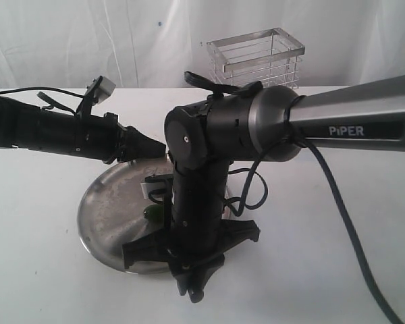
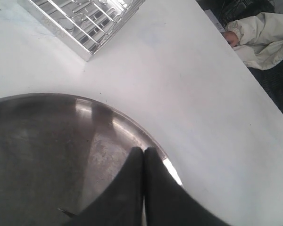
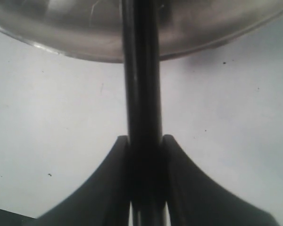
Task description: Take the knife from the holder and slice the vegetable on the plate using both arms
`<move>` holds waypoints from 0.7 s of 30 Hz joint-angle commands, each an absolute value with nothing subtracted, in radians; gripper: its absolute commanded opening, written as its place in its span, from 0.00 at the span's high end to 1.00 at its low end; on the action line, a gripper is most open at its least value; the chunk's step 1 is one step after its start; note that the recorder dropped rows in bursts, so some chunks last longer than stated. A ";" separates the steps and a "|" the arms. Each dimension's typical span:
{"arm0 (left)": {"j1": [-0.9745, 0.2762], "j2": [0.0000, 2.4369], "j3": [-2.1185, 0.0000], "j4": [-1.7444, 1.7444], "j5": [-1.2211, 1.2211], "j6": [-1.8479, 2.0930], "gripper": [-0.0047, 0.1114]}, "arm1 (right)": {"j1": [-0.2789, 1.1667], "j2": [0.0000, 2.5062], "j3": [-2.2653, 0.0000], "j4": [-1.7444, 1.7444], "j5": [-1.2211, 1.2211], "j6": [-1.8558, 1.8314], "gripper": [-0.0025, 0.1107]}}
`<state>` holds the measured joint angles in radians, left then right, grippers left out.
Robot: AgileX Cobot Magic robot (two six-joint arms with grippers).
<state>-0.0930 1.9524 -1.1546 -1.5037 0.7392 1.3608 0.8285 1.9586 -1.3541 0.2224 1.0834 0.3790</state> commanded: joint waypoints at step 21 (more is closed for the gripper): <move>-0.140 1.980 -1.147 -1.494 0.751 1.411 0.96 | 0.829 1.947 -1.336 0.186 1.068 0.400 0.98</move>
<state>-0.1203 1.9630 -1.1546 -1.4957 0.7392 1.3870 0.8285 1.9586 -1.3400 0.1855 1.0692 0.3991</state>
